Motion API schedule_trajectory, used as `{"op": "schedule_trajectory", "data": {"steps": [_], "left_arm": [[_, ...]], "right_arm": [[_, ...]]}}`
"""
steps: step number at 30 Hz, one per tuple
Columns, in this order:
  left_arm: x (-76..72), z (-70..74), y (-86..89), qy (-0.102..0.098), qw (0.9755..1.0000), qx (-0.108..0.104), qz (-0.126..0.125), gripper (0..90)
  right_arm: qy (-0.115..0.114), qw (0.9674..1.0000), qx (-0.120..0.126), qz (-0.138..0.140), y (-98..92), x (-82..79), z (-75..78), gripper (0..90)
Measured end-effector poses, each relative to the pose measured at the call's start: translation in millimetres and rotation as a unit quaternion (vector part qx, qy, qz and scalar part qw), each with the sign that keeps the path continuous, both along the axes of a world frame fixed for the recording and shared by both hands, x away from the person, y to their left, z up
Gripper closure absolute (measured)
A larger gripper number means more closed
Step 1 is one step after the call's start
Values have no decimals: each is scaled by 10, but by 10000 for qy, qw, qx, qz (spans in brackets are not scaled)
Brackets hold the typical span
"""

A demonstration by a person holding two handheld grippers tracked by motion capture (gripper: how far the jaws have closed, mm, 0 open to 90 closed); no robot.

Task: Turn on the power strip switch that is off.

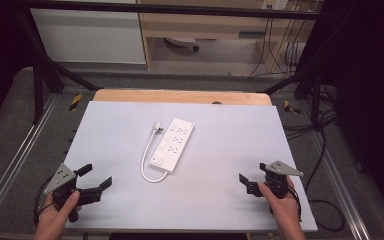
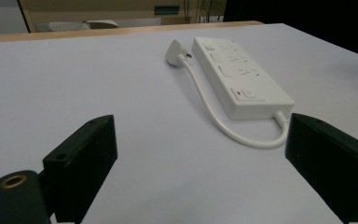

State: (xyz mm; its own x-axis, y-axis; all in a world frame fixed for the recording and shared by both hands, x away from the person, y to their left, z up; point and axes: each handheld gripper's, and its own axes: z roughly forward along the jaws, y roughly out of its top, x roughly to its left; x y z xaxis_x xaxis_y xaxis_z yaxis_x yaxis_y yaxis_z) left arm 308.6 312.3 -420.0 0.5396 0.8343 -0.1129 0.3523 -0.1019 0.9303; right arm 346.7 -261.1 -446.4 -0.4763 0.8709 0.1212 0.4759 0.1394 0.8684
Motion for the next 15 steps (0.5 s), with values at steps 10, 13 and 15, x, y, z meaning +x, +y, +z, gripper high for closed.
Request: {"op": "schedule_trajectory", "data": {"steps": [10, 13, 15], "left_arm": [[-6, 23, -6, -41, 9999, -111, -28, 80], [-21, 42, -12, -72, 9998, -164, -41, 78], [-27, 49, -8, -92, 9998, -147, -22, 77]], "right_arm": [[-39, 10000, -52, 76, 37, 6, 7, 57], [-72, 9999, -58, 99, 44, 9, 13, 53], [-90, 9999, -41, 117, 52, 8, 18, 51]]}}
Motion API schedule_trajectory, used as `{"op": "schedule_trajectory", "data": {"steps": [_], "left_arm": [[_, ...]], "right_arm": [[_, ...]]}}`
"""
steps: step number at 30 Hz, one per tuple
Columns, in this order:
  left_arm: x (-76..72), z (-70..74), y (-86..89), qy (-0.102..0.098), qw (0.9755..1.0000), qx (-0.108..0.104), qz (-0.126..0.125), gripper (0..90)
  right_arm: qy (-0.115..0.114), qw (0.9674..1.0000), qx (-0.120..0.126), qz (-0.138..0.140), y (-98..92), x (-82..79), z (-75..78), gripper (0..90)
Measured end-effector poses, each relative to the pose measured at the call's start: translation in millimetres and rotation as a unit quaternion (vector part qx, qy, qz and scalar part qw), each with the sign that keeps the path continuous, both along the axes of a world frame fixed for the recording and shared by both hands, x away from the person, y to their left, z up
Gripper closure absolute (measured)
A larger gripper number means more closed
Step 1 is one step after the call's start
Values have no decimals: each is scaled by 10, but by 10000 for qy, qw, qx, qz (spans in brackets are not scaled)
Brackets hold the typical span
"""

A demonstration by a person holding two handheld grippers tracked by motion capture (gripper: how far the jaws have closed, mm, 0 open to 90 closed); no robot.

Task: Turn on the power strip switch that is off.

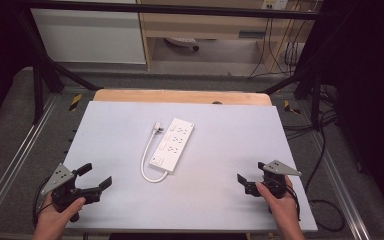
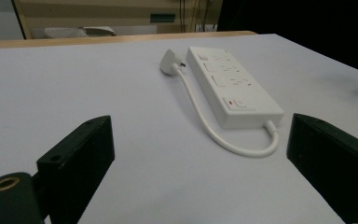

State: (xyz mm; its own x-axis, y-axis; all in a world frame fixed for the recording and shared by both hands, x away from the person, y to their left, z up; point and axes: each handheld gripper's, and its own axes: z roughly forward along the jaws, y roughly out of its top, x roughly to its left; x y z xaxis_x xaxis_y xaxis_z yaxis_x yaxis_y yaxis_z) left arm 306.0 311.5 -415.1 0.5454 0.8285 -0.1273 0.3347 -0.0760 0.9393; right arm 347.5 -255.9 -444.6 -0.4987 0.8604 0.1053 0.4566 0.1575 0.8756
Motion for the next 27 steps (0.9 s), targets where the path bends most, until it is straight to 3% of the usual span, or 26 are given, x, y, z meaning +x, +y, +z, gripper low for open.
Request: {"op": "schedule_trajectory", "data": {"steps": [8, 13, 15, 21, 27], "left_arm": [[-32, 38, -8, -91, 9999, -83, -16, 71], [-27, 61, -37, -69, 9996, -257, -55, 69], [-3, 67, -61, -20, 9996, -262, -139, 68], [109, 197, -114, -131, 9995, -282, -50, 74], [241, 314, -233, -117, 9995, -228, -201, 73]], "right_arm": [[-74, 10000, 9, 26, 24, -2, 13, 49], [-63, 10000, 12, 12, 31, -8, 17, 46], [-89, 10000, 36, -5, 35, -13, 23, 46], [-140, 9998, 104, -25, 39, -29, 49, 44], [-151, 9998, 115, 4, 49, -19, 55, 40]]}}
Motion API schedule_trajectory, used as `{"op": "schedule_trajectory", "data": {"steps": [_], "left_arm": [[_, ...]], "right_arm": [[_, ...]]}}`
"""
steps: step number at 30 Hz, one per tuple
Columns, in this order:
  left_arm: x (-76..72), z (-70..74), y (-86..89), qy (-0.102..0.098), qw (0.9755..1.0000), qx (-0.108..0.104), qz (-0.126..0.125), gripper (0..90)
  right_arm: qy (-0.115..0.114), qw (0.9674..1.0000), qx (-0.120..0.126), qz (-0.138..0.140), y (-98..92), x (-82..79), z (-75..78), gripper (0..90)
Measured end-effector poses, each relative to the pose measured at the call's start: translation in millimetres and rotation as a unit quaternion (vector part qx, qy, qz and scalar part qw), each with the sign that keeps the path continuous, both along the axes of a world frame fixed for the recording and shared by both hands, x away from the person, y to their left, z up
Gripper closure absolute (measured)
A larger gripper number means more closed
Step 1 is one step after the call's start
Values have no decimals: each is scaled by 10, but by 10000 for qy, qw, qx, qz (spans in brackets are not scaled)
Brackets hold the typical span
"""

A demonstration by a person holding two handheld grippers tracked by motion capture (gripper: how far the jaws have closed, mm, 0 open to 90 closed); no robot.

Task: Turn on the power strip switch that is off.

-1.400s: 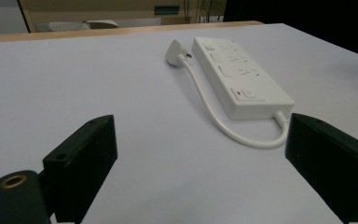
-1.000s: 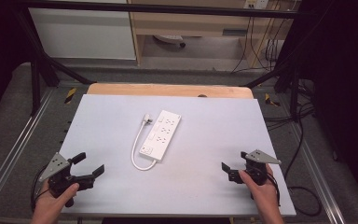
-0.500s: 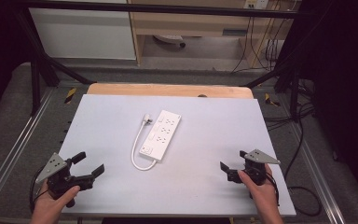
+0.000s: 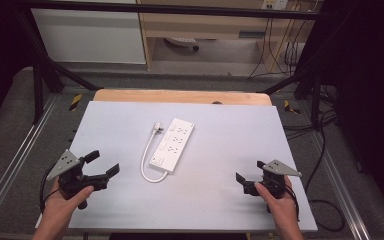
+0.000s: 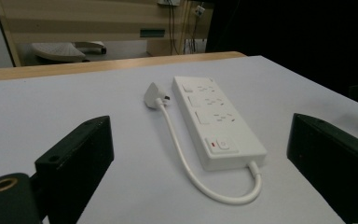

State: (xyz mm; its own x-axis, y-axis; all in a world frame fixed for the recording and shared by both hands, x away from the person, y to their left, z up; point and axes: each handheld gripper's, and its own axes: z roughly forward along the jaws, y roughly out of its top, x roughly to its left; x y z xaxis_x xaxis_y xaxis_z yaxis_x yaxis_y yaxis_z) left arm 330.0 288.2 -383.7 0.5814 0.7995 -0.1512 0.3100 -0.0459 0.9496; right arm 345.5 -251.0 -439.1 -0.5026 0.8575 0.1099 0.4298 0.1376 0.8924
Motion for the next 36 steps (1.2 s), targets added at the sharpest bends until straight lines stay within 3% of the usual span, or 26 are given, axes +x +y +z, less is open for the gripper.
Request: {"op": "schedule_trajectory", "data": {"steps": [10, 23, 36], "left_arm": [[272, 109, -183, 48, 10000, -29, -81, 70], [386, 168, -338, 94, 9996, 5, -249, 58], [476, 261, -405, 27, 9997, 49, -245, 58]], "right_arm": [[43, 10000, 1, 37, 30, 12, -3, 35], [45, 10000, 16, 55, 43, 12, -2, 32], [57, 10000, 41, 45, 43, 10, 1, 30]]}}
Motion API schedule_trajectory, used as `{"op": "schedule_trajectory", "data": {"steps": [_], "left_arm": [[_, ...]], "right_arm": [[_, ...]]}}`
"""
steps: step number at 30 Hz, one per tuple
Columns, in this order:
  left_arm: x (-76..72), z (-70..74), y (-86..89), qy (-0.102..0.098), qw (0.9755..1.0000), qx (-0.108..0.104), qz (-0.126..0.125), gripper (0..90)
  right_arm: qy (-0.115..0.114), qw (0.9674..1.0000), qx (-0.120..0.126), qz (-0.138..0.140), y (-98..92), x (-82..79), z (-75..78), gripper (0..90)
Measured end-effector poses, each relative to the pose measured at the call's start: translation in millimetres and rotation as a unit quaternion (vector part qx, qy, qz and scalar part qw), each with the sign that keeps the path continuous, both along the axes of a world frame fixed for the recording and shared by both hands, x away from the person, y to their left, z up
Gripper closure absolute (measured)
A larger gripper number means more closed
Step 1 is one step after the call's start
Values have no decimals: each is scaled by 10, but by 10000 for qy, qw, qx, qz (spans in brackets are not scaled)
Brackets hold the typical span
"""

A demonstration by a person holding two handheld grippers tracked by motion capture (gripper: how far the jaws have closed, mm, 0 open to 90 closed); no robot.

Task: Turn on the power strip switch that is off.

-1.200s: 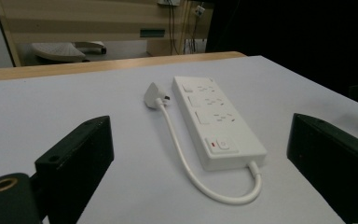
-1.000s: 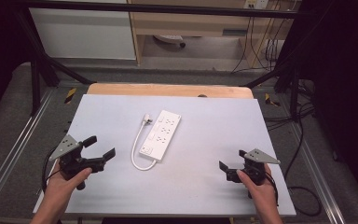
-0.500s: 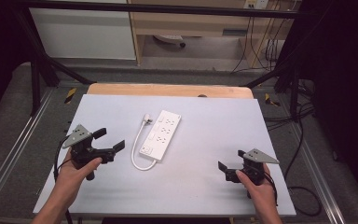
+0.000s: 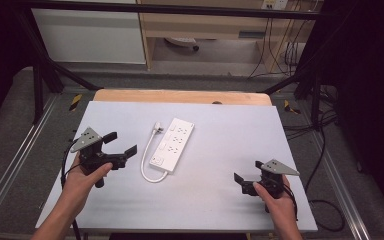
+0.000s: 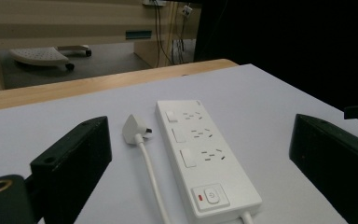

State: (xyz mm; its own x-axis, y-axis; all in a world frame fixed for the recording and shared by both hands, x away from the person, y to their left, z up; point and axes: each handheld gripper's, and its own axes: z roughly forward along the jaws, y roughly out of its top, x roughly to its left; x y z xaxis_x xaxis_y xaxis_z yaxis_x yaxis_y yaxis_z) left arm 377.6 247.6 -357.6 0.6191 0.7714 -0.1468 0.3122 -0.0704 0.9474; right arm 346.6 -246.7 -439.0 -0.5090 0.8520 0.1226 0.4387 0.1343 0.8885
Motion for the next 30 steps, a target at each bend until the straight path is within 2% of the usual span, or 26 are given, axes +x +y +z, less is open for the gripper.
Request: {"op": "schedule_trajectory", "data": {"steps": [9, 13, 30], "left_arm": [[141, 83, -135, -94, 9998, 151, 7, 61], [216, 98, -209, -73, 9998, 183, -12, 62], [541, 95, -473, -59, 9997, 245, 6, 65]], "right_arm": [[-5, 10000, 19, -9, -4, 1, 3, 30], [-12, 10000, 15, -9, -10, 5, 2, 30], [34, 10000, 87, 19, -22, 15, 9, 47]]}}
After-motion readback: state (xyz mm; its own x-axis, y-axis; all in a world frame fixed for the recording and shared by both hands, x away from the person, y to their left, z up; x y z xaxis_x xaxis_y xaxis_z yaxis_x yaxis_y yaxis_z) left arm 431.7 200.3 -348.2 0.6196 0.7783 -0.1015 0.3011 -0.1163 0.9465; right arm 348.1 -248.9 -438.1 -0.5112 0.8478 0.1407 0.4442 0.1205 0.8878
